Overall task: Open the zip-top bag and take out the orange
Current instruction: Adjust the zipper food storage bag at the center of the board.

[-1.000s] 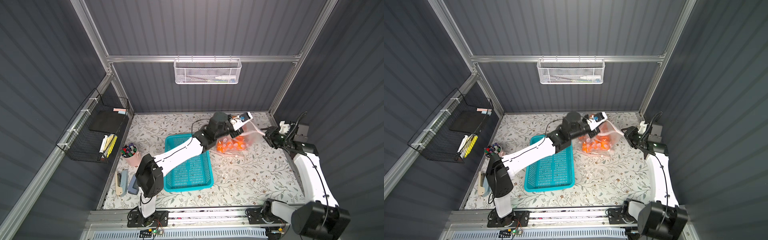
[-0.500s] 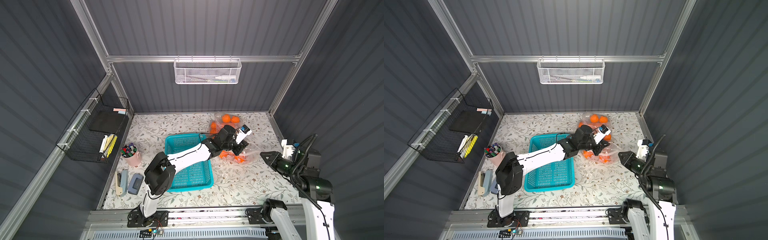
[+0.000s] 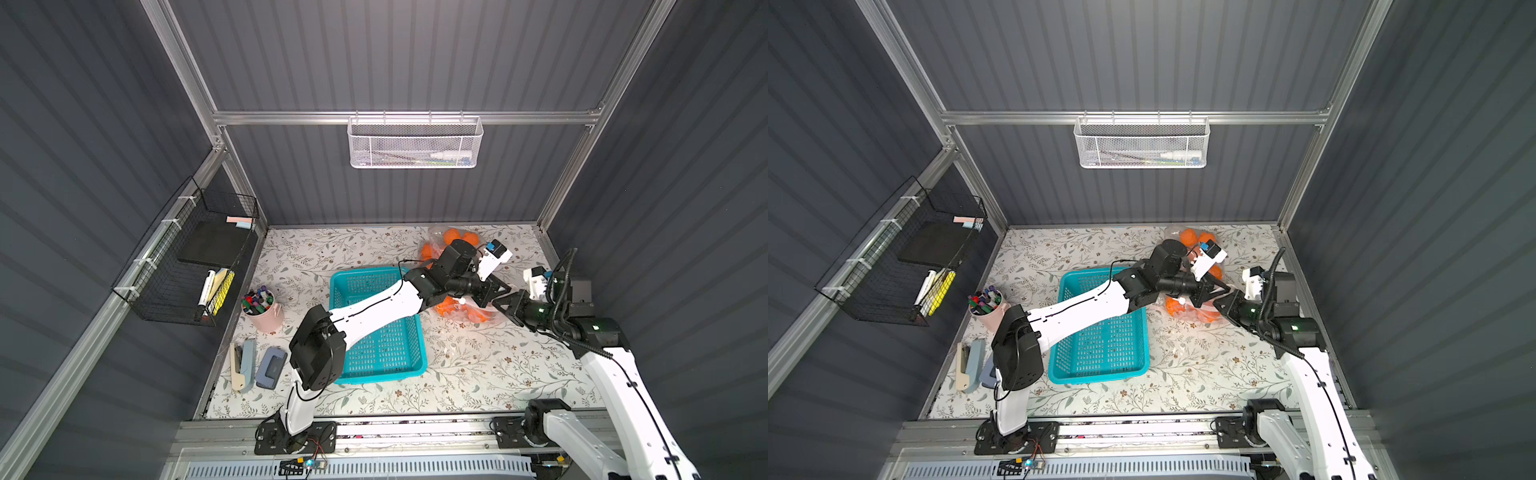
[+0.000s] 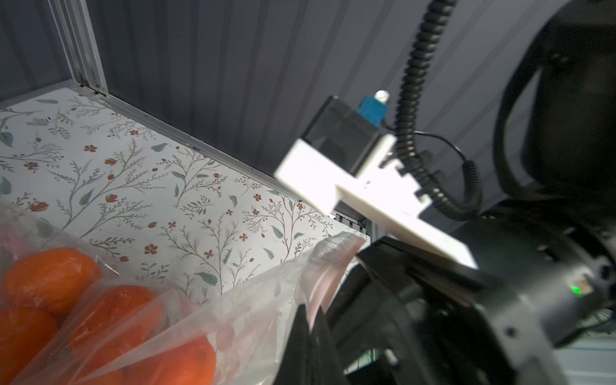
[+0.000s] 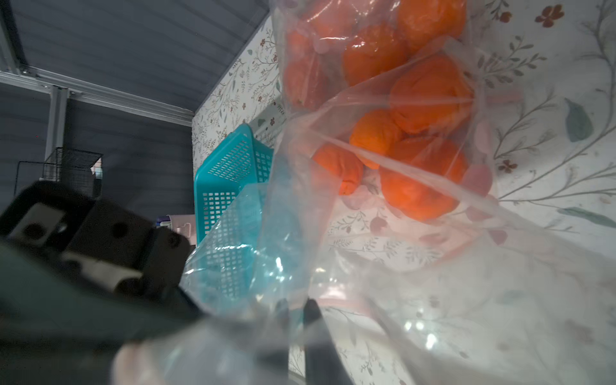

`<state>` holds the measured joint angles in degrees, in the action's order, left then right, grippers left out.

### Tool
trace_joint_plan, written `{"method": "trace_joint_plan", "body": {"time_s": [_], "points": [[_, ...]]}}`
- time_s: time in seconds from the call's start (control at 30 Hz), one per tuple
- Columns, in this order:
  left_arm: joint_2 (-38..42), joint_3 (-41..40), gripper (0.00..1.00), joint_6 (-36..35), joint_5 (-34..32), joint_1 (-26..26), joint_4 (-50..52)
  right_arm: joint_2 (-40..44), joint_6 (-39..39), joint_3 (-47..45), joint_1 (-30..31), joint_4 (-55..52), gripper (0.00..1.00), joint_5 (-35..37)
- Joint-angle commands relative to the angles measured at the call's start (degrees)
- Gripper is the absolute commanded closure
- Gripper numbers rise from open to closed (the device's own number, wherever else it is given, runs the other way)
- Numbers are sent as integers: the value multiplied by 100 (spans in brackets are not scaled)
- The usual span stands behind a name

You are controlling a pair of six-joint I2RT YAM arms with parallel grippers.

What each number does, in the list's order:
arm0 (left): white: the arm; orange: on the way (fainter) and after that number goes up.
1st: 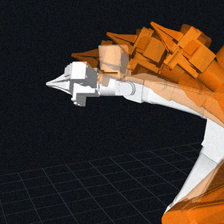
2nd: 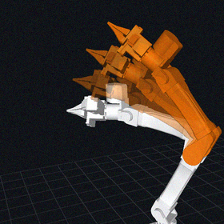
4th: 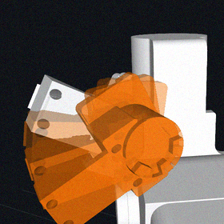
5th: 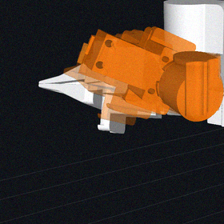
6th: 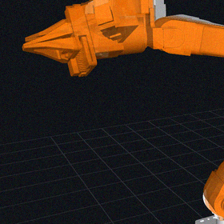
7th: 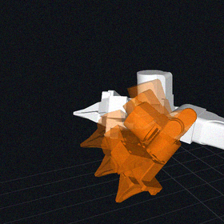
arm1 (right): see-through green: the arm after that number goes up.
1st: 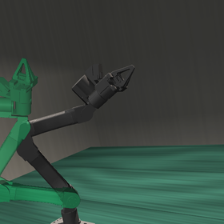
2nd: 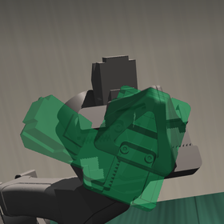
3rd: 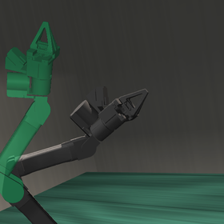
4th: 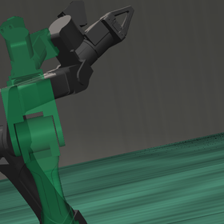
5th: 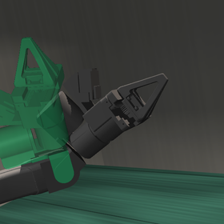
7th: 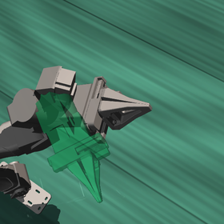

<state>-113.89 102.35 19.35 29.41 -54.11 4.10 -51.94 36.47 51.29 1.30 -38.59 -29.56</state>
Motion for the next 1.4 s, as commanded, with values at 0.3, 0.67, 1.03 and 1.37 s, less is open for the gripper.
{"method": "trace_joint_plan", "body": {"time_s": [0.3, 0.67, 1.03, 1.37], "points": [[-128, 429, 100, 938, 419, 14, -44, 6, 445, -633, 39, 2166, 85, 336], [83, 343, 38, 765, 334, 691, -173, 110, 129, -1234, 37, 475, 85, 588], [-876, 84, 26, -1213, -593, 1228, 428, 794, 62, -2446, 39, 1433, 83, -151], [-1596, 74, 24, -1753, -183, 1224, 498, 992, -219, -3156, 46, 1856, 75, -180]]}}
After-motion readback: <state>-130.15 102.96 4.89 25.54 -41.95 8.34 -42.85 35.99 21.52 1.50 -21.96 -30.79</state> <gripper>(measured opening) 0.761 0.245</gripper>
